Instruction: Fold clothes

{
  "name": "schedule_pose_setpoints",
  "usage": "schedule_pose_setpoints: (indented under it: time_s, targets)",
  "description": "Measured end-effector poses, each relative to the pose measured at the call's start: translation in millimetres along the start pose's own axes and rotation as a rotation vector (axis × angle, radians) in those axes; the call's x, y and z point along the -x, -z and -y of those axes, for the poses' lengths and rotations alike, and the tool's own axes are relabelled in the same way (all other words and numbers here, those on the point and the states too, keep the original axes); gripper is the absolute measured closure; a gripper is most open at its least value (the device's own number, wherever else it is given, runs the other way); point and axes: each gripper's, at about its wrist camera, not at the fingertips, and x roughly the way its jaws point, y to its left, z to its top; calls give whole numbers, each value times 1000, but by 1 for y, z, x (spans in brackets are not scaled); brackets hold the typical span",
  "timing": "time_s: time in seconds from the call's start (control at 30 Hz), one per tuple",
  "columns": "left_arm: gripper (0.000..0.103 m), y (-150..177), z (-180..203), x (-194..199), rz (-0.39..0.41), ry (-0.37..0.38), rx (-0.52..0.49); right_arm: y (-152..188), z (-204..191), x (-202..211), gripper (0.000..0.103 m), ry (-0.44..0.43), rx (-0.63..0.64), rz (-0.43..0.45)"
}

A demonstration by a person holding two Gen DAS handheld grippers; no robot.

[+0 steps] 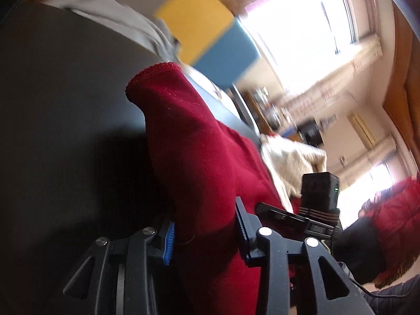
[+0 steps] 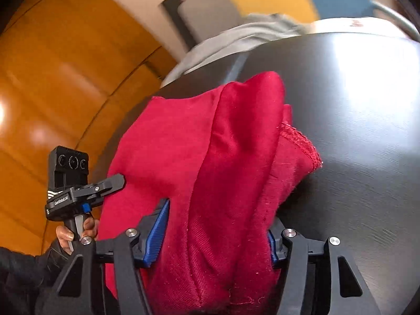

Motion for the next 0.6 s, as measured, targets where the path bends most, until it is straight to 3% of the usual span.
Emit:
schedule_pose_setpoints:
  time_s: [0.3, 0.4, 0.5, 0.6]
  targets:
    - [66, -28, -105, 214, 403, -304, 114, -112, -188, -221, 46, -295, 273, -202]
    - [66, -39, -142, 269, 505, -428, 159, -134, -248, -287, 46, -339, 337, -248]
    - [66, -51, -191, 300, 539, -537, 231, -145, -307, -358, 46, -332, 408, -297]
    - [63, -52, -242, 301, 509, -584, 336, -143, -312, -376, 45, -279, 437, -303]
